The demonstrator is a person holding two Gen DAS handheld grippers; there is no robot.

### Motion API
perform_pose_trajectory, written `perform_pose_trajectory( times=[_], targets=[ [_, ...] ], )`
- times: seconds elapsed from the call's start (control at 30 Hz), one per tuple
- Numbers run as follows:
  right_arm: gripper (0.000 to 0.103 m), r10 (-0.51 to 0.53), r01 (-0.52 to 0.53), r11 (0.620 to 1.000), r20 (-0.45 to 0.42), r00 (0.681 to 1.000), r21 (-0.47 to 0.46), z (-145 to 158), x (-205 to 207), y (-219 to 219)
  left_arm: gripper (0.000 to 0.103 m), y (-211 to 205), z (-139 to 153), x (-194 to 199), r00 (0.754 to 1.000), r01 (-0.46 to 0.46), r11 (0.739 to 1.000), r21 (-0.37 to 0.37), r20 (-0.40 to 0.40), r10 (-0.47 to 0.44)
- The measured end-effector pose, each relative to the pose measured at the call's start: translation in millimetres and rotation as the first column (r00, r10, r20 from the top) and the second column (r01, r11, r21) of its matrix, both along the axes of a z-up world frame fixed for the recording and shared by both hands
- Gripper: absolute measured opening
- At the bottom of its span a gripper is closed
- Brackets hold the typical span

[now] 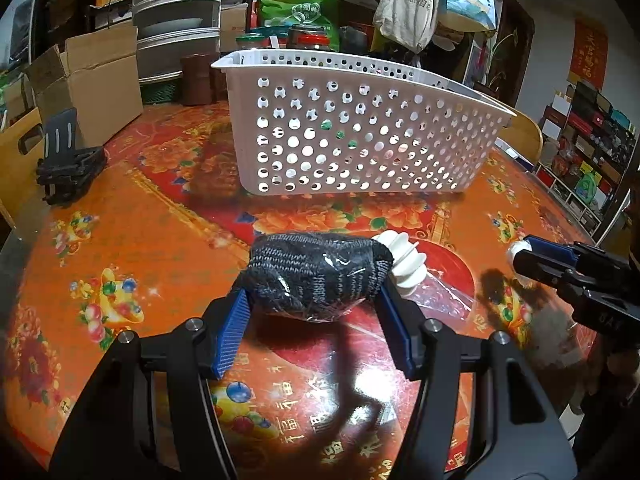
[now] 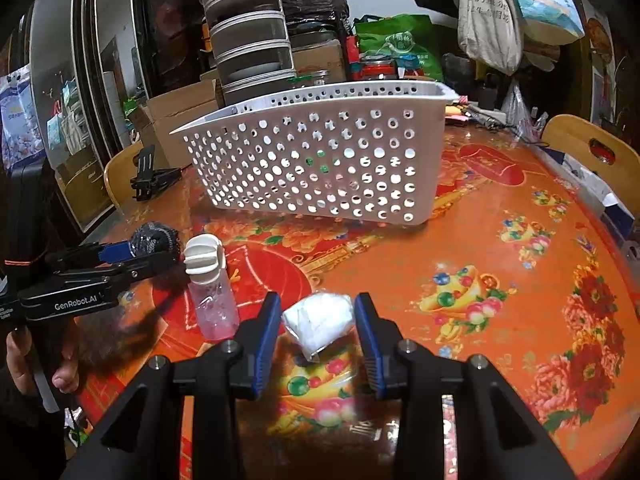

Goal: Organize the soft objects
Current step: 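Carry the black pouch and tissue packet with both tools over the basket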

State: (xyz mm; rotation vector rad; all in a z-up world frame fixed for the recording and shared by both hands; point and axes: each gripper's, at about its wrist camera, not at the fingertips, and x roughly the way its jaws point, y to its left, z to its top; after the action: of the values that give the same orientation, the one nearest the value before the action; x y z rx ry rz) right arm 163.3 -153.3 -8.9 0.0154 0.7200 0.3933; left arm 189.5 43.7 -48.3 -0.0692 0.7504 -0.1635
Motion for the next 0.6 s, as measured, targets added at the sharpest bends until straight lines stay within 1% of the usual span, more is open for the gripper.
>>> perform_pose_trajectory(
  times=[0.2, 0.33, 0.47, 0.6],
  targets=[
    [0.037, -0.015, 0.015, 1.000, 0.009, 1.000, -0.004, 4.8, -0.1, -2.4, 0.058, -0.1, 4.3, -5.2, 1.000, -0.005, 1.000, 0.003, 0.023, 0.005],
    [0.037, -0.012, 0.012, 1.000, 0.022, 1.000, -0.006, 15.1, -1.5, -3.3, 0.058, -1.5, 15.1, -7.8, 0.999, -0.001, 1.000, -0.006, 0.035, 0.001],
    [0.037, -0.012, 0.012, 1.000, 0.046, 0.999, -0.004, 33.5, -0.9, -6.9, 0.058, -8.0, 41.8, -11.0, 0.997, 0.014, 1.000, 0.002, 0.078, -0.014],
    [0.037, -0.008, 0.007, 1.000, 0.089, 0.996, 0.008, 64.5, 2.7, -12.2, 0.058, -13.1, 73.2, -7.3, 0.993, 0.036, 0.999, -0.006, 0.113, -0.035]
  ],
)
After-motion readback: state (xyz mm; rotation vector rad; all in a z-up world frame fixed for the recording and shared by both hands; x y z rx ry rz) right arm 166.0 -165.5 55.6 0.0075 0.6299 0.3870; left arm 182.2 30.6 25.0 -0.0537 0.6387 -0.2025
